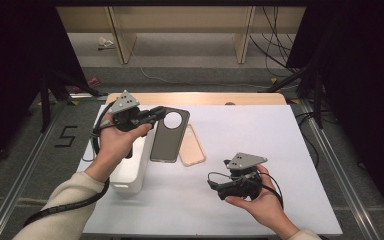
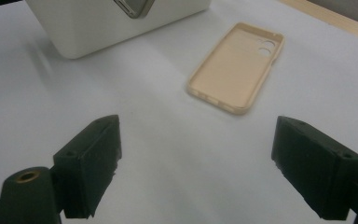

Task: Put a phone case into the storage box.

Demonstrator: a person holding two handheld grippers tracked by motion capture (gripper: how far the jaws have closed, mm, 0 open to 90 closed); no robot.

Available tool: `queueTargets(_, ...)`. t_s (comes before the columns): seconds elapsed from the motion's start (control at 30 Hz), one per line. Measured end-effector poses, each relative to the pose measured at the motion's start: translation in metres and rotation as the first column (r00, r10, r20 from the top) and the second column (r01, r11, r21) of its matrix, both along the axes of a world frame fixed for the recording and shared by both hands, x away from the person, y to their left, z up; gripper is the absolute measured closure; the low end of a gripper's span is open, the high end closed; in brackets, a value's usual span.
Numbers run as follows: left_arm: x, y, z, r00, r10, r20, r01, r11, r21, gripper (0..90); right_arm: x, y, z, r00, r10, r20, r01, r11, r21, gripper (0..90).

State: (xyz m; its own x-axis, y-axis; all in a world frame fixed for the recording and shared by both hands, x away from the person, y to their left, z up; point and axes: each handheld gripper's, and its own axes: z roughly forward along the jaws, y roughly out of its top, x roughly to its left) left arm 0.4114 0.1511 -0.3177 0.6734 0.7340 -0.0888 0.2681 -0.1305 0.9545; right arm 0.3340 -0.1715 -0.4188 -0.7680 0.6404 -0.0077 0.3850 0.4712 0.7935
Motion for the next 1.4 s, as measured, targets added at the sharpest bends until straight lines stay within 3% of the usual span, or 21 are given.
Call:
queueTargets(0.7,0.011,0.031,0.016,0.9981,0.039,0.049,-0.037,0.9987,-0.034,81.7,0.003,-0.005,-0.001,0.9993,-0.028,-0.025,0.029,0.999,0.031,16.7)
queueTargets(1.4,0.024,0.056,0.018,0.9935,0.077,0.083,-0.076,0.9969,-0.019,81.7,0.004,-0.007,-0.001,0.9985,-0.037,-0.040,0.039,0.998,0.045,16.7)
